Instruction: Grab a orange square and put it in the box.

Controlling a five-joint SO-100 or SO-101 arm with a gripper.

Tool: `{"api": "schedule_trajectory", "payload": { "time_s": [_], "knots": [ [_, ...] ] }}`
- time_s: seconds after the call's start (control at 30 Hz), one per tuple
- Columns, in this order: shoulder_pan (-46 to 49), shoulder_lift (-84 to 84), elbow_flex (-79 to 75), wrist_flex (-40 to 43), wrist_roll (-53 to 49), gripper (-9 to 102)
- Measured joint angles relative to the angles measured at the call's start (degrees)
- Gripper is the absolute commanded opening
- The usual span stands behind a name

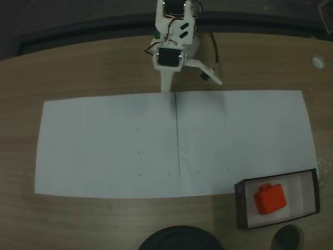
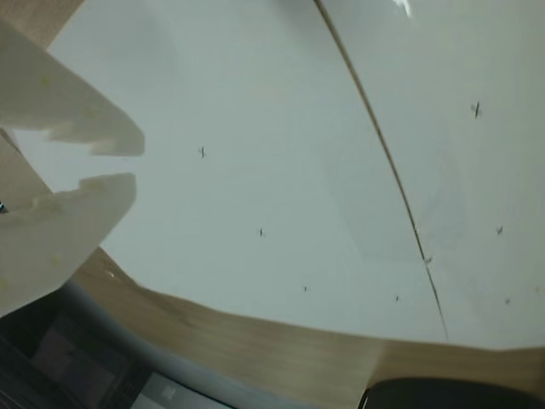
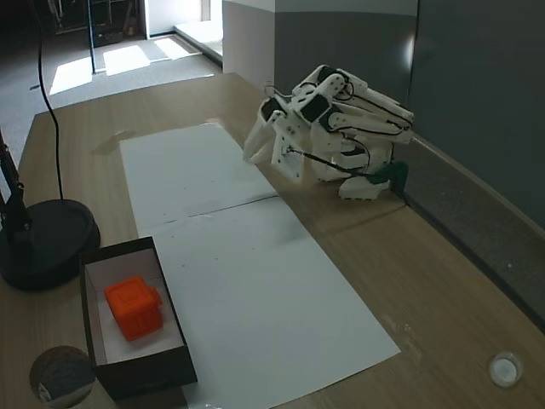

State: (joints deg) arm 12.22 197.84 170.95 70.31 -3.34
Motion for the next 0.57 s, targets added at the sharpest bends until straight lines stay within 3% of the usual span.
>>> {"api": "schedule_trajectory", "payload": {
  "time_s": [0.07,0.57],
  "knots": [
    [0.1,0.0,0.2,3.4,0.0,0],
    [3.2,0.0,1.8,3.7,1.6,0]
  ]
}}
